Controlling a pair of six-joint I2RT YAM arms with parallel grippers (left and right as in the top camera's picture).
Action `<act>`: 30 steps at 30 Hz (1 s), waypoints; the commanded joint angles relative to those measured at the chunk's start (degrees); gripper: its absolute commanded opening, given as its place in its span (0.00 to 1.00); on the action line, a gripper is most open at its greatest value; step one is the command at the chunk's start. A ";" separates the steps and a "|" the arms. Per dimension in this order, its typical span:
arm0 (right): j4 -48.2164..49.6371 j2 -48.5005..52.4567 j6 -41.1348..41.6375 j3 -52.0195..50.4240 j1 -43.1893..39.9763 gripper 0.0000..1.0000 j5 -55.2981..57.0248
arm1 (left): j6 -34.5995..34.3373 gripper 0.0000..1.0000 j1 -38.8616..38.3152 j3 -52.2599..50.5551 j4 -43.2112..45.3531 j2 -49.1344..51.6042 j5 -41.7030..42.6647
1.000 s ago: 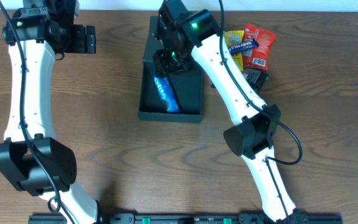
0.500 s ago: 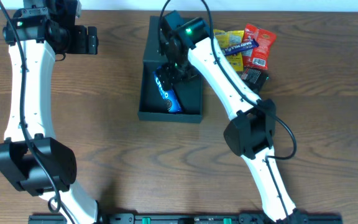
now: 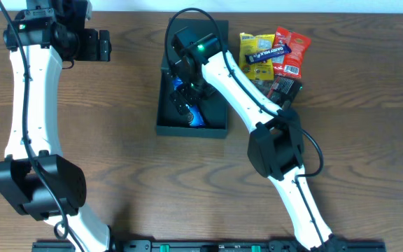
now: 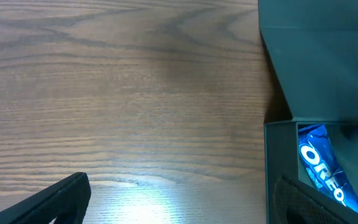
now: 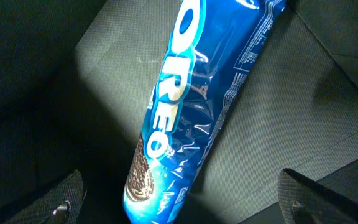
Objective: Pack container
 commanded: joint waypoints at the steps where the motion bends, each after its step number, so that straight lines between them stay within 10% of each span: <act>1: 0.22 0.48 -0.50 -0.37 0.57 0.99 -1.36 | -0.24 0.95 0.31 -0.07 -0.35 0.37 0.42; 12: 8.41 0.48 -3.58 -5.81 1.07 0.93 3.39 | -0.24 0.95 0.31 -0.07 -0.92 0.37 0.42; 30: 12.76 0.48 -9.92 -10.32 1.25 0.47 4.31 | -0.24 0.96 0.31 -0.07 -1.64 0.37 0.42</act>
